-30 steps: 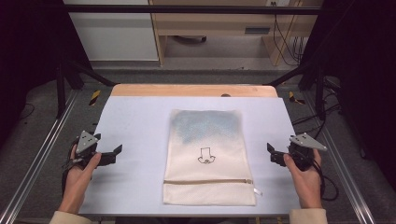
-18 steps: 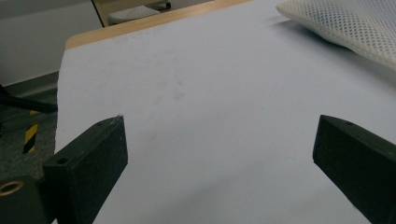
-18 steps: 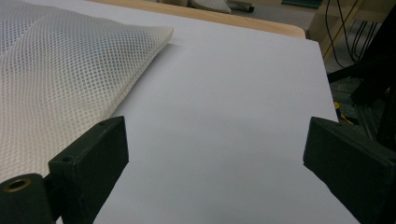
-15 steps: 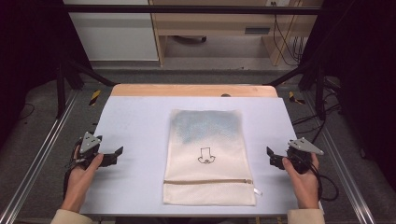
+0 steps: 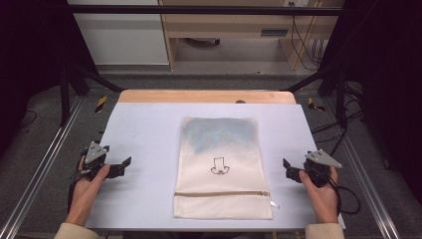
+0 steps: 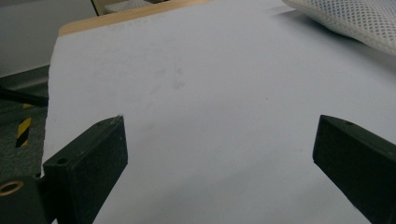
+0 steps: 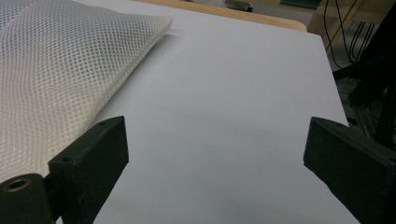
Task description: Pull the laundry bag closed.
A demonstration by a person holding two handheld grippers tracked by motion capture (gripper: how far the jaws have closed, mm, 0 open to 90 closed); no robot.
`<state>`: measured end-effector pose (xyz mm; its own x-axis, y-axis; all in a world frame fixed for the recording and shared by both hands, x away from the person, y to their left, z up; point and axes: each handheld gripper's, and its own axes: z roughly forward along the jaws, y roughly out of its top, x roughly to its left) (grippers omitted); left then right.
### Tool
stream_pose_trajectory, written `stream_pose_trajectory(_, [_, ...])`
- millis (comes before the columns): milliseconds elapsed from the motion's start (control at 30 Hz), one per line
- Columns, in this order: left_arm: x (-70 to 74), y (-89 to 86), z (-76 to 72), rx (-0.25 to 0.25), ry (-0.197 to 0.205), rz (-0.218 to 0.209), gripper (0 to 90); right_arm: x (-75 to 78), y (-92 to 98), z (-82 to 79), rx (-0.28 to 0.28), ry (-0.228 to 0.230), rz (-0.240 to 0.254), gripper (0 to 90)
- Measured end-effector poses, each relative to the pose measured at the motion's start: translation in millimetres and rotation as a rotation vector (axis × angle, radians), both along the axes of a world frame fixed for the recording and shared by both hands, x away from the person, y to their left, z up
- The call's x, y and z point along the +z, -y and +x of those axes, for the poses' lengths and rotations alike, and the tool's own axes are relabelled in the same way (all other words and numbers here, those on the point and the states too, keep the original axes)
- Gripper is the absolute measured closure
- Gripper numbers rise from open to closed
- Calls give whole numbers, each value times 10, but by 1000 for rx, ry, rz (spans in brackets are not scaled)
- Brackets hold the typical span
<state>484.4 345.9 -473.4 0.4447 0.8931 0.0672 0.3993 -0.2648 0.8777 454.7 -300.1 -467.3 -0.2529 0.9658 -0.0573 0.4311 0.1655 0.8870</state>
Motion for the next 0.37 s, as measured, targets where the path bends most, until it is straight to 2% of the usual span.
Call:
stream_pose_trajectory(167, [-51, 25, 27, -16, -14, 8, 28, -60, -28, -11, 13, 4, -3, 75])
stream_pose_trajectory(267, [-51, 20, 27, -22, -6, 4, 30, -101, -47, -8, 20, -2, -29, 76])
stream_pose_trajectory(367, [-49, 12, 27, -22, 2, 3, 29, -136, -48, -5, 20, -10, -33, 78])
